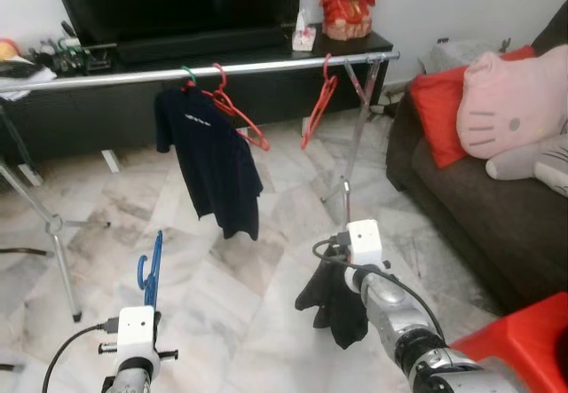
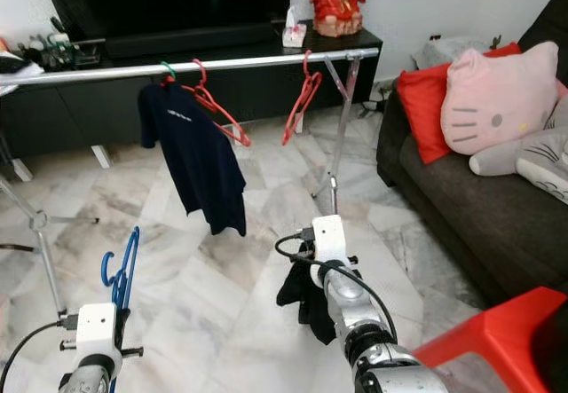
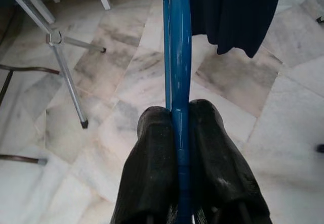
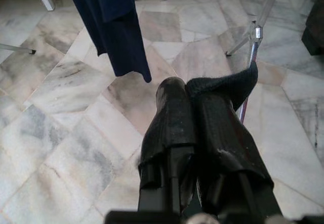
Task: Hang hanger
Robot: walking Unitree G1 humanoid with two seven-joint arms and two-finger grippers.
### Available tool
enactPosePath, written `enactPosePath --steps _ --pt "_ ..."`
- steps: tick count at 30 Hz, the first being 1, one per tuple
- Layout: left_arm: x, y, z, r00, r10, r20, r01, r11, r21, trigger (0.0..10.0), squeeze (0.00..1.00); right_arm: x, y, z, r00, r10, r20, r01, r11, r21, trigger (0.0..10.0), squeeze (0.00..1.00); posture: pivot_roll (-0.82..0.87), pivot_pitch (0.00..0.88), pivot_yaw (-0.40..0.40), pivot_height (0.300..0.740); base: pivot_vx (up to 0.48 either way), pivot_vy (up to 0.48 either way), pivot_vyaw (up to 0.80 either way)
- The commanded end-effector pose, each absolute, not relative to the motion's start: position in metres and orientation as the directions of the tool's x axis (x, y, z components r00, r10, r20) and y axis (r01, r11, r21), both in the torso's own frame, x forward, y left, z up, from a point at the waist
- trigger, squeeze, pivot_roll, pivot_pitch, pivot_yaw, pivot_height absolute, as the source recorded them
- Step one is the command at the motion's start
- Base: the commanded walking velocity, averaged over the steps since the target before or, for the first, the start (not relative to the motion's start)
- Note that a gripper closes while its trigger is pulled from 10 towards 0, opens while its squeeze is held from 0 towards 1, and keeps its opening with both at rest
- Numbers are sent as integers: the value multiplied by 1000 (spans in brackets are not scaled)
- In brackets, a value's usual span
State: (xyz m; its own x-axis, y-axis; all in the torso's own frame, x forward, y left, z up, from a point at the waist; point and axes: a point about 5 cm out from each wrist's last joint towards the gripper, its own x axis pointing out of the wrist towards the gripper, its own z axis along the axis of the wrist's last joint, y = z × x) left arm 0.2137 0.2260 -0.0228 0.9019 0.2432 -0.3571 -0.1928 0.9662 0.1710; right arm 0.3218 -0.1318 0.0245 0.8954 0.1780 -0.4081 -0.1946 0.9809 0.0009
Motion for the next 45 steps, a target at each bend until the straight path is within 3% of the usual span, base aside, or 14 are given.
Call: enactPosePath --steps 1,14,33,45 --pt "216 229 -19 905 251 -344 -204 965 166 10000 0 325 -130 29 906 179 -384 -190 982 9 10000 0 -134 0 30 740 0 270 0" --pt "218 228 -18 907 248 -341 -202 966 164 10000 0 324 -130 28 905 176 -388 -188 982 9 10000 0 -132 0 31 740 0 263 0" --pt "217 221 -19 914 216 -343 -172 973 154 10000 0 325 -131 28 906 168 -387 -180 984 6 10000 0 -130 0 33 740 0 0 0" --pt "217 221 -18 915 218 -340 -175 973 152 10000 0 325 -131 29 907 170 -384 -182 983 4 10000 0 -127 0 32 740 -263 0 0"
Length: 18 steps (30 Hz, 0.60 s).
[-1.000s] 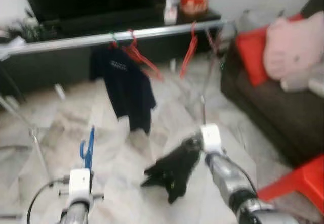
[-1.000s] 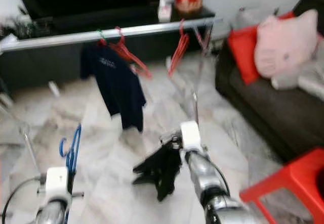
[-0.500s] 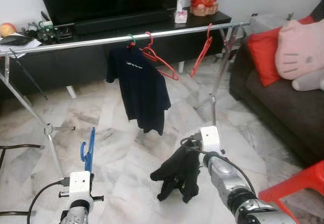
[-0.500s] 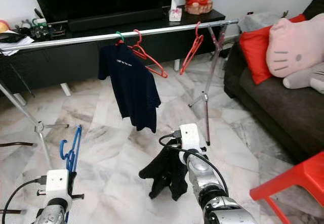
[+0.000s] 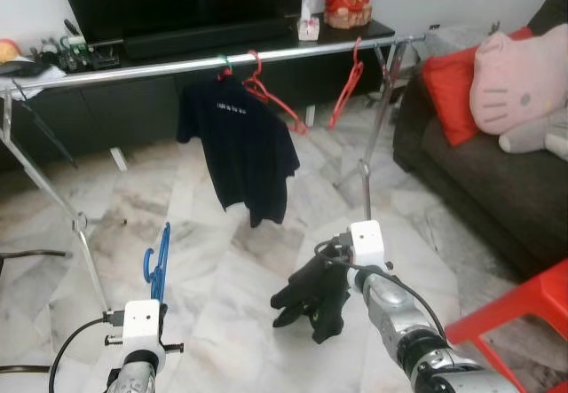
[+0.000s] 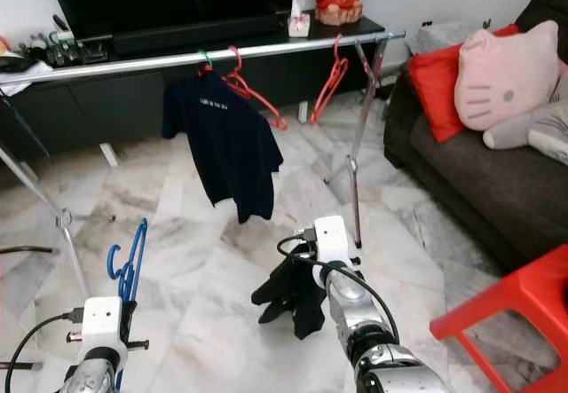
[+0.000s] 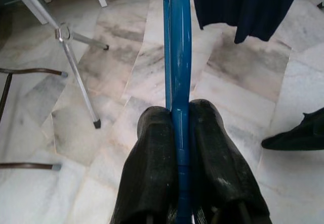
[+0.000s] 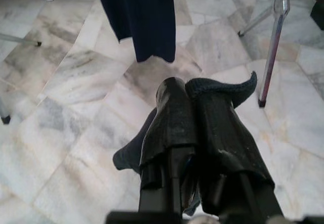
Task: Hang hanger
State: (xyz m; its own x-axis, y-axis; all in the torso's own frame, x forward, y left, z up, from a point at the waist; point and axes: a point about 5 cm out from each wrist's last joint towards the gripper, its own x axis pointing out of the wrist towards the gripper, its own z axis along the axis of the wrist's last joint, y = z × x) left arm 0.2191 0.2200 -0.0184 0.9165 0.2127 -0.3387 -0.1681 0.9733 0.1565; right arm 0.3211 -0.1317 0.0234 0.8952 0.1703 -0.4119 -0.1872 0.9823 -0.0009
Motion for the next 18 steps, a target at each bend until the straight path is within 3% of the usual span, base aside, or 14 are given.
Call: enactPosePath --steps 1,18 --pt "217 222 -18 914 219 -341 -175 973 153 10000 0 325 -130 29 907 170 -384 -183 983 4 10000 0 -125 0 32 740 -270 0 0" --pt "219 220 -17 917 215 -337 -173 973 153 10000 0 326 -131 30 909 169 -380 -182 983 3 10000 0 -123 0 31 740 -271 0 0"
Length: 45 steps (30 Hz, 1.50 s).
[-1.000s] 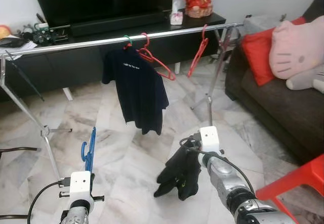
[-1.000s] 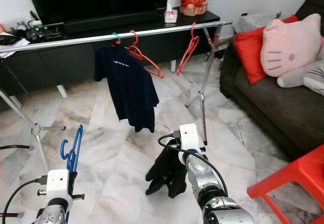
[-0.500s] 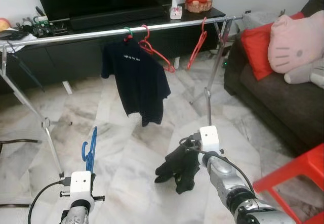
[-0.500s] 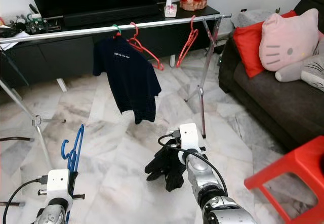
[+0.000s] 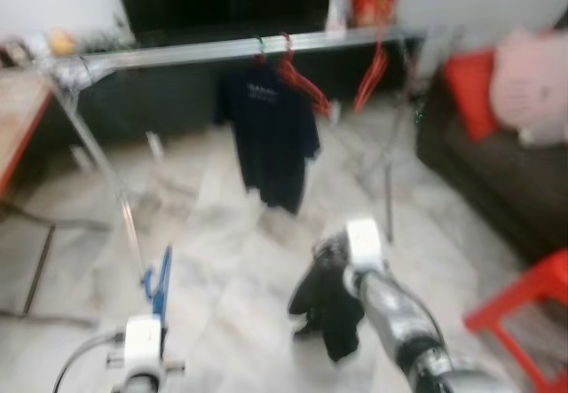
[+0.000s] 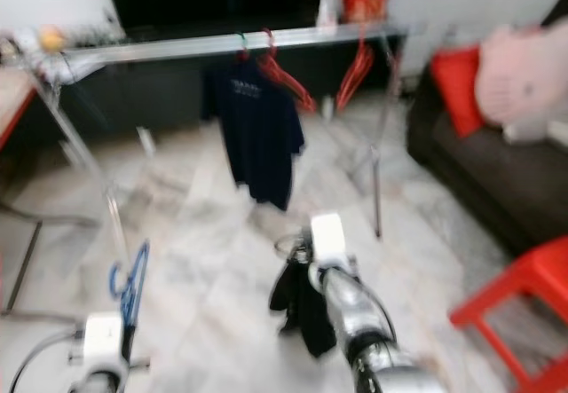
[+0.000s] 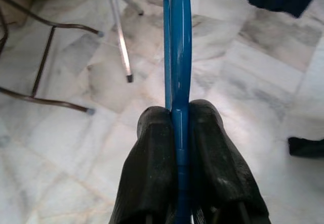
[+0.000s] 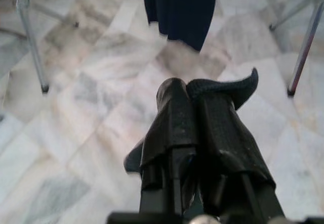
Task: Hang hanger
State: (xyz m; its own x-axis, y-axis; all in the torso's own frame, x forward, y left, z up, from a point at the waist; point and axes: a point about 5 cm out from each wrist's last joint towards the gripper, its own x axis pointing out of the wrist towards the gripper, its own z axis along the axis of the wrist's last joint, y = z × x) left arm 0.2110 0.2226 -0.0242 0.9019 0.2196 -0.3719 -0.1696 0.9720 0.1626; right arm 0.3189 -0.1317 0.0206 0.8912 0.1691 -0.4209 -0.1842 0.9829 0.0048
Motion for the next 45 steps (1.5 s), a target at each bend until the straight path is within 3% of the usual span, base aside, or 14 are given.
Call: enactPosePath --steps 1,17,20,21,23,28,29,37,45 --pt "219 220 -17 917 215 -336 -172 973 153 10000 0 326 -131 30 910 169 -379 -181 983 3 10000 0 -123 0 31 740 -270 0 0" --pt "229 215 -7 936 125 -328 -86 988 131 10000 0 331 -131 35 912 170 -373 -183 983 0 10000 0 -118 0 31 740 -33 0 0" --pt "234 203 0 910 -109 -401 164 981 105 10000 0 346 -131 52 922 128 -366 -145 989 -20 10000 0 -118 0 35 740 0 0 0" --pt "234 203 0 910 -109 -401 164 981 105 10000 0 346 -131 52 922 128 -366 -145 989 -20 10000 0 -118 0 35 740 0 0 0" --pt "239 198 14 861 -278 -427 333 941 58 10000 0 354 -132 61 927 106 -359 -124 992 -27 10000 0 -105 0 33 740 0 0 0" --pt "235 197 23 762 -416 -497 500 865 42 10000 0 359 -134 68 931 78 -356 -98 994 -39 10000 0 -101 0 37 740 0 0 0" --pt "230 198 29 691 -486 -535 590 807 30 10000 0 362 -137 72 932 46 -358 -67 997 -48 10000 0 -101 0 39 740 0 0 0" --pt "225 190 62 528 -662 -531 755 653 -63 10000 0 370 -144 82 931 -2 -364 -17 999 -49 10000 0 -95 0 40 740 0 0 0" --pt "226 171 98 471 -778 -416 817 563 -127 10000 0 372 -136 85 916 25 -400 -15 1000 28 10000 0 -95 0 41 740 0 0 0"
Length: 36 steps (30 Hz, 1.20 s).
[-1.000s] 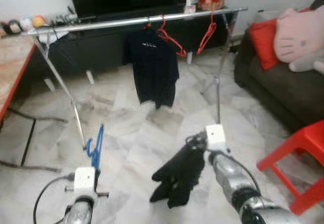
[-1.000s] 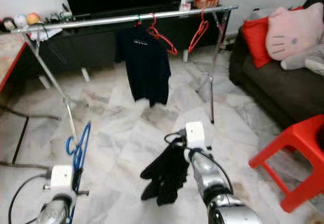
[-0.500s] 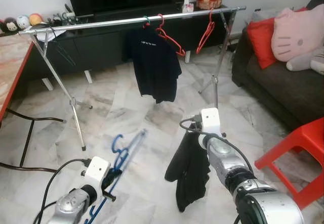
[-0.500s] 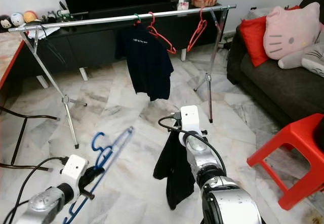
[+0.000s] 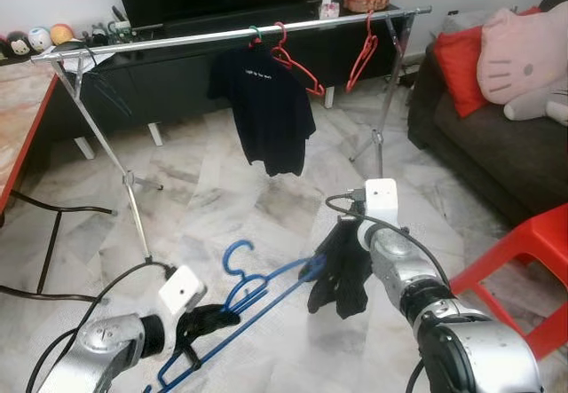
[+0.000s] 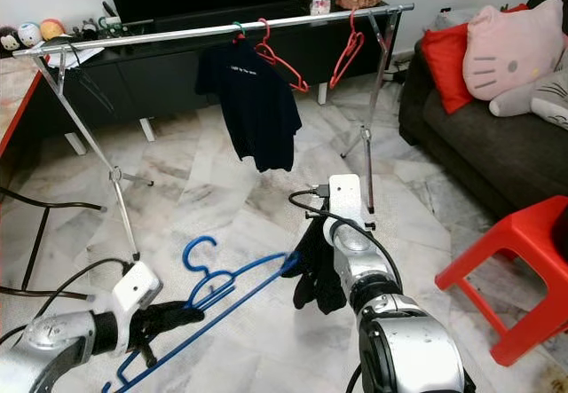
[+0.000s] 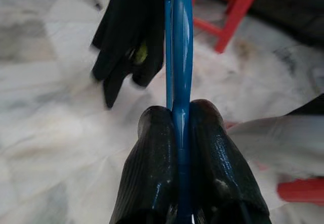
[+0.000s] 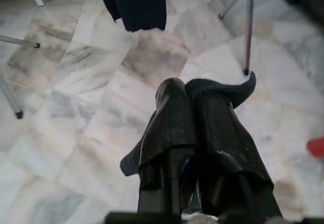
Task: Hang hanger
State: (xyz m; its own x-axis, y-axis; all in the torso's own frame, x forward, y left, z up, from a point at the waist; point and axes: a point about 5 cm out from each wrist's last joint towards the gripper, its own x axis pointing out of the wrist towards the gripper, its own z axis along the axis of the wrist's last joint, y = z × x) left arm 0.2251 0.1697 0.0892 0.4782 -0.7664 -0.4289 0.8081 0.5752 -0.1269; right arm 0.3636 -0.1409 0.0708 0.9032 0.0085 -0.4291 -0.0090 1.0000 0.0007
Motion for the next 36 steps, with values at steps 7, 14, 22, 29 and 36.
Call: enactPosePath --steps 7,14,22,29,36 --pt "224 163 106 450 -801 -395 829 540 -149 10000 0 381 -117 103 924 135 -359 -118 991 69 10000 0 -95 0 39 740 0 0 0" --pt "223 154 106 457 -802 -385 819 548 -172 10000 0 386 -101 113 906 223 -360 -178 972 154 10000 0 -90 0 33 740 0 0 0" --pt "239 148 106 580 -737 -347 749 650 -128 10000 0 381 -95 105 877 277 -393 -224 958 178 10000 0 -87 0 30 740 0 0 0" --pt "249 151 102 654 -663 -365 683 725 -92 10000 0 381 -97 105 877 270 -398 -209 959 191 10000 0 -85 0 31 740 0 0 0" --pt "256 167 90 740 -527 -417 570 821 -26 10000 0 382 -102 106 886 245 -395 -184 965 186 10000 0 -82 0 32 740 0 0 0"
